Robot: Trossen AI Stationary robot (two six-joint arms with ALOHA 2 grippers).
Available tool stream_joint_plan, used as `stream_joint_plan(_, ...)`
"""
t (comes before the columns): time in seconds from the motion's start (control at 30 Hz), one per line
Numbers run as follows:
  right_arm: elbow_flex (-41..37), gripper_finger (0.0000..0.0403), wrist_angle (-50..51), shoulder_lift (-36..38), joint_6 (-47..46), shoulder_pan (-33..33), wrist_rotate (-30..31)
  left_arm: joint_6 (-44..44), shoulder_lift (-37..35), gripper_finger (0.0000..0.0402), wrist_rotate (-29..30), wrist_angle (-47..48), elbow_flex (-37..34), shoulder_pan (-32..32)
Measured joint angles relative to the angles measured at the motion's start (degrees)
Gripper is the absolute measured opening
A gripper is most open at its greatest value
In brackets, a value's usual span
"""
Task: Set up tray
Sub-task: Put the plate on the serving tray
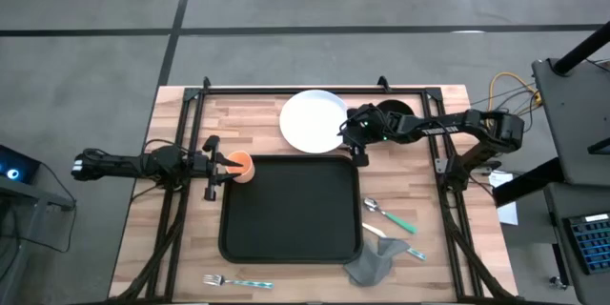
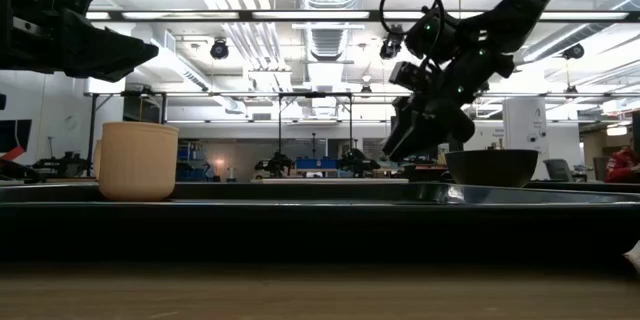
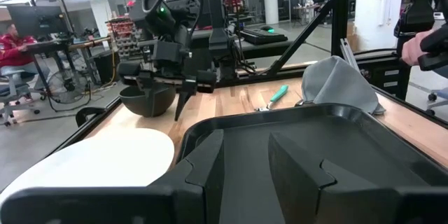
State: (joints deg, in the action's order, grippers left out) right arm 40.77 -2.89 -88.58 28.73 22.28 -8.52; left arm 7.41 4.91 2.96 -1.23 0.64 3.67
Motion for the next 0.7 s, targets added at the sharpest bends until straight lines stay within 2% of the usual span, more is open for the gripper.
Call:
stream_joint_plan(0.27,0.24,0.0206,0.17,-3.71,0.06,-0.53,4.04,-0.02,0.00,0.0093,0.00,0.00,0.00,0.01)
stream_joint_plan(0.7,2.16,0.0206,1.07,-7.50,-0.02,-0.94,5.81,-0.02,0.00,0.0093,-0.01,0.00,0.00,0.00)
